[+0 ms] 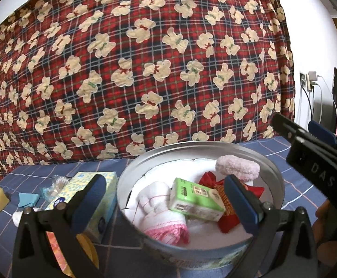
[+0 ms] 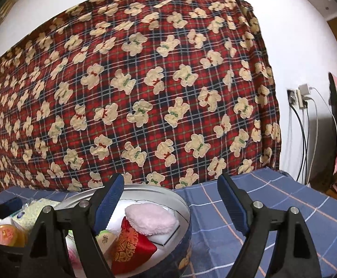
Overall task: Organize soft objects
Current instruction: 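Lift both open grippers up out of the tin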
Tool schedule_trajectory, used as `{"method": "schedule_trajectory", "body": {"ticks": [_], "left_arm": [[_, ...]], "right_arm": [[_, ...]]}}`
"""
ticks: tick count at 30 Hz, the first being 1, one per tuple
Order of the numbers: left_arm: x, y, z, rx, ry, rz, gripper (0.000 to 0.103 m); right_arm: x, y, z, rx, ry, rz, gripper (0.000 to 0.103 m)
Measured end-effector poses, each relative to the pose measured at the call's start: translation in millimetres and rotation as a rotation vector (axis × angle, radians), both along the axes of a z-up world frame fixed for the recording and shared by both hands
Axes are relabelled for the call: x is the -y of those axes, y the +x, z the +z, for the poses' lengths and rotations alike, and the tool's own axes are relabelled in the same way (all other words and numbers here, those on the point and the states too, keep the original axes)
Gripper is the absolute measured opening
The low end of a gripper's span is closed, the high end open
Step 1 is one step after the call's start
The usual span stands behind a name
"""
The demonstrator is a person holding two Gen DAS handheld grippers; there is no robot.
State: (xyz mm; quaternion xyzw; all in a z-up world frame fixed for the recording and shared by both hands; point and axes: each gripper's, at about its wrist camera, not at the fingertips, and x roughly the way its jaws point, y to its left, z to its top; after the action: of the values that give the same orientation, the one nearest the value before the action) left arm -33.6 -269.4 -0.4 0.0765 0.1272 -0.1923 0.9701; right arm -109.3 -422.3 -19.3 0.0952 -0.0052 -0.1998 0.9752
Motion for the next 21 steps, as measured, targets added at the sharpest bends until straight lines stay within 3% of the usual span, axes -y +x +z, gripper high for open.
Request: {"method": "schedule_trajectory", "body": {"ticks": [21], "left_arm": [[-42.3, -25.0, -0.6, 0.001, 0.023, -0.017, 0.103]], "right_arm": [[-37.3, -32.3, -2.9, 0.002, 0.047, -0.006, 0.085]]}}
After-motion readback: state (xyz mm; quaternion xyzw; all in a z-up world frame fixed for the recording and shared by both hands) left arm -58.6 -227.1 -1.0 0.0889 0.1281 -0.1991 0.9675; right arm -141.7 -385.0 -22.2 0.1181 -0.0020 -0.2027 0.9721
